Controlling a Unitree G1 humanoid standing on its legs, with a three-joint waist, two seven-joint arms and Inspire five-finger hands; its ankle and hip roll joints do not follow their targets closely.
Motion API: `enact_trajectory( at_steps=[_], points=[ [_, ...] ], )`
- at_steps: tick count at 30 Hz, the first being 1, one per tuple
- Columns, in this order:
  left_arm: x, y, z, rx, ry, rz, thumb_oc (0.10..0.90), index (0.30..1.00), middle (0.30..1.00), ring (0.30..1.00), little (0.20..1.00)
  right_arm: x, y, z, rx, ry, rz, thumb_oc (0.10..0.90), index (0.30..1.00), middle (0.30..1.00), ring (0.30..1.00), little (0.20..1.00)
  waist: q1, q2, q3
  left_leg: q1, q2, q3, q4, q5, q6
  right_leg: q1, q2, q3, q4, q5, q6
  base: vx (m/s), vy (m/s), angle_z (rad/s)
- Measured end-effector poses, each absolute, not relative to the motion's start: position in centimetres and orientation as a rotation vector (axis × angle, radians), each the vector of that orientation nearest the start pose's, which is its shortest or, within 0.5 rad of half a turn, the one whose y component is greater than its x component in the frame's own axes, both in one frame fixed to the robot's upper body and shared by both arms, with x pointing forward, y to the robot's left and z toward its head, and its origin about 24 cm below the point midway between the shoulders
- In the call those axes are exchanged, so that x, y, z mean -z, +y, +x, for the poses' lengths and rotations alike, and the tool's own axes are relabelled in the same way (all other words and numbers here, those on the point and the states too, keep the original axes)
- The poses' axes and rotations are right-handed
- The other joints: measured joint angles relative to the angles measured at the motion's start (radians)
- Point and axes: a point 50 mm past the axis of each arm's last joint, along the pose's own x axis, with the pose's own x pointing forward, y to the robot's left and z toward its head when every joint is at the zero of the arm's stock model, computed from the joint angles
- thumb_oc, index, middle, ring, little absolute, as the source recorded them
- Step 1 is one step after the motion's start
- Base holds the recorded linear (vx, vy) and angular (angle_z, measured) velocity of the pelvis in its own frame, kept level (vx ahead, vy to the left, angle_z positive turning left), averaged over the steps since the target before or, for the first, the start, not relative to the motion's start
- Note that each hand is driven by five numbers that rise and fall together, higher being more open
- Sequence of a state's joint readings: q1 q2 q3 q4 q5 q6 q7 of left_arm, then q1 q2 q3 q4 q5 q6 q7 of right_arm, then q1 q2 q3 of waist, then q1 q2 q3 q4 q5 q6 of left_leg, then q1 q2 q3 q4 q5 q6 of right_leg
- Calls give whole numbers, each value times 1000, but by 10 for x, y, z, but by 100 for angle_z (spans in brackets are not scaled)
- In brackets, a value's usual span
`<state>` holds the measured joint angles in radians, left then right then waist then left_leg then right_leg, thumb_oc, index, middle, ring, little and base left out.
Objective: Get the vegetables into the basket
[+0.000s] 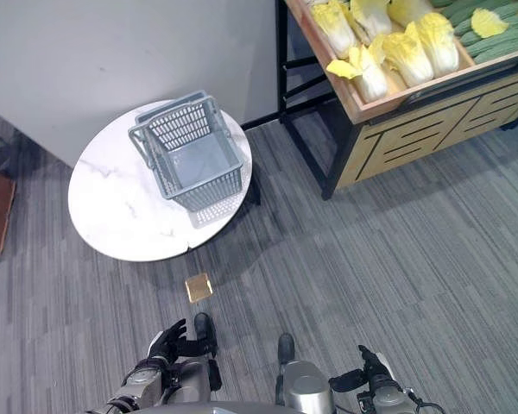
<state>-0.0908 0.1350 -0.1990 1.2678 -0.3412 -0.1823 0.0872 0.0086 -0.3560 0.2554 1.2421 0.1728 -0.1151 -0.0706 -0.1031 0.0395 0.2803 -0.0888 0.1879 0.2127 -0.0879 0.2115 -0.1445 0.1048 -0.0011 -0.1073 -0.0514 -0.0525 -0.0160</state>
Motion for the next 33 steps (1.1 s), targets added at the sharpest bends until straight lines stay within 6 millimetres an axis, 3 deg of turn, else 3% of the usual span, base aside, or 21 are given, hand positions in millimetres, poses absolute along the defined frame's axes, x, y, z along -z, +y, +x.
enact_trajectory(
  at_steps=[1, 3, 4, 5, 6, 7, 8, 9, 12, 15, 16, 19, 20, 21, 23, 24, 27, 30, 33],
  points=[
    [156, 192, 132, -180, 1001, 20, 900, 1000, 1000, 1000, 1000, 148, -273, 90, 153, 1132, -360, 900, 1000, 1000, 1000, 1000, 0, 1, -4, 3, -13, 26, 2, -2, 2, 4, -13, 16, 1, -10, 14, 207, 217, -44],
    [156, 191, 133, -175, 1006, 22, 900, 1000, 1000, 1000, 1000, 147, -273, 94, 146, 1119, -366, 900, 1000, 1000, 1000, 1000, -4, 15, -15, 15, -41, 74, -6, -1, 50, -7, -38, 55, 25, -23, 37, 150, 172, -53],
    [156, 192, 133, -177, 1005, 25, 900, 1000, 1000, 1000, 1000, 147, -271, 94, 136, 1121, -367, 900, 1000, 1000, 1000, 1000, -6, 13, -15, 28, -52, 96, -6, -50, 81, -17, -52, 71, 50, -38, 52, 133, 156, -42],
    [153, 195, 138, -177, 992, 38, 900, 1000, 1000, 1000, 1000, 149, -265, 95, 117, 1120, -358, 900, 1000, 1000, 1000, 1000, -4, -4, -14, 30, -78, 107, 0, -55, 98, -44, -81, 84, 102, -58, 69, 132, 164, -20],
    [148, 199, 149, -167, 946, 56, 900, 1000, 1000, 1000, 1000, 152, -255, 95, 90, 1115, -338, 900, 1000, 1000, 1000, 1000, -1, -13, -13, 28, -104, 112, 1, -75, 132, -108, -109, 115, 223, -73, 85, 202, 265, 8],
    [143, 199, 161, -143, 910, 78, 900, 1000, 1000, 1000, 1000, 151, -255, 98, 97, 1109, -336, 900, 1000, 1000, 1000, 1000, 9, -28, -19, 36, -140, 105, 12, -108, 178, -164, -159, 146, 331, -119, 124, 151, 216, 16],
    [140, 207, 163, -151, 899, 98, 900, 1000, 1000, 1000, 1000, 151, -254, 101, 91, 1102, -342, 900, 1000, 1000, 1000, 1000, 20, -55, -31, 38, -179, 111, 13, -121, 195, -180, -217, 164, 305, -78, 155, 143, 241, 25],
    [138, 211, 168, -152, 891, 114, 900, 1000, 1000, 1000, 1000, 149, -253, 110, 87, 1085, -346, 900, 1000, 1000, 1000, 1000, 25, -64, -32, 49, -203, 114, 0, -124, 198, -180, -230, 178, 318, -82, 176, 85, 182, -1],
    [139, 216, 164, -159, 905, 130, 900, 1000, 1000, 1000, 1000, 147, -253, 118, 84, 1080, -360, 900, 1000, 1000, 1000, 1000, 46, -68, -29, 75, -204, 142, 0, -134, 198, -205, -232, 170, 398, -72, 190, 60, 111, -18],
    [141, 217, 159, -161, 917, 128, 900, 1000, 1000, 1000, 1000, 145, -252, 126, 80, 1052, -361, 900, 1000, 1000, 1000, 1000, 47, -66, -21, 103, -187, 132, -1, -180, 210, -298, -225, 158, 591, -85, 194, 94, 19, -2],
    [141, 217, 158, -162, 924, 128, 900, 1000, 1000, 1000, 1000, 144, -250, 129, 71, 1040, -364, 900, 1000, 1000, 1000, 1000, 45, -70, -18, 104, -184, 129, -1, -181, 212, -301, -225, 150, 539, -103, 193, 82, -61, -7],
    [144, 215, 155, -163, 940, 122, 900, 1000, 1000, 1000, 1000, 143, -249, 133, 66, 1030, -370, 900, 1000, 1000, 1000, 1000, 50, -69, -5, 98, -161, 125, -1, -182, 203, -317, -227, 98, 268, -64, 189, 105, -99, -2],
    [145, 215, 151, -168, 956, 121, 900, 1000, 1000, 1000, 1000, 144, -248, 132, 62, 1033, -369, 900, 1000, 1000, 1000, 1000, 48, -70, -4, 99, -151, 117, -1, -183, 188, -317, -217, 96, 155, -16, 188, 187, -236, 32],
    [148, 216, 145, -181, 981, 113, 900, 1000, 1000, 1000, 1000, 145, -244, 130, 57, 1039, -360, 900, 1000, 1000, 1000, 1000, 27, -69, -1, 104, -130, 91, -4, -177, 166, -304, -199, 100, 37, 97, 175, 141, -199, 44],
    [150, 214, 141, -183, 989, 103, 900, 1000, 1000, 1000, 1000, 148, -242, 122, 41, 1063, -367, 900, 1000, 1000, 1000, 1000, 25, -67, 8, 119, -109, 61, 0, -171, 118, -240, -174, 103, -29, 215, 169, 64, -197, 56],
    [152, 205, 138, -169, 999, 80, 900, 1000, 1000, 1000, 1000, 147, -246, 122, 42, 1067, -376, 900, 1000, 1000, 1000, 1000, 23, -37, 23, 134, -69, 44, 5, -147, 94, -204, -132, 68, -35, 217, 139, 23, -185, 45],
    [153, 197, 138, -169, 995, 48, 900, 1000, 1000, 1000, 1000, 144, -251, 126, 43, 1050, -384, 900, 1000, 1000, 1000, 1000, 29, -30, 27, 133, -32, 45, 34, -113, 77, -179, -99, 42, -35, 208, 98, 40, -160, 20],
    [152, 193, 141, -157, 982, 38, 900, 1000, 1000, 1000, 1000, 141, -256, 130, 47, 1027, -392, 900, 1000, 1000, 1000, 1000, 29, -26, 26, 130, -12, 43, 54, -87, 54, -158, -82, 21, -36, 186, 87, 32, -136, 18],
    [153, 191, 140, -156, 986, 35, 900, 1000, 1000, 1000, 1000, 140, -262, 127, 56, 1035, -402, 900, 1000, 1000, 1000, 1000, 28, -5, 16, 128, 1, 42, 53, -85, 49, -153, -72, 10, -36, 178, 79, 36, -97, 13]
  ],
)
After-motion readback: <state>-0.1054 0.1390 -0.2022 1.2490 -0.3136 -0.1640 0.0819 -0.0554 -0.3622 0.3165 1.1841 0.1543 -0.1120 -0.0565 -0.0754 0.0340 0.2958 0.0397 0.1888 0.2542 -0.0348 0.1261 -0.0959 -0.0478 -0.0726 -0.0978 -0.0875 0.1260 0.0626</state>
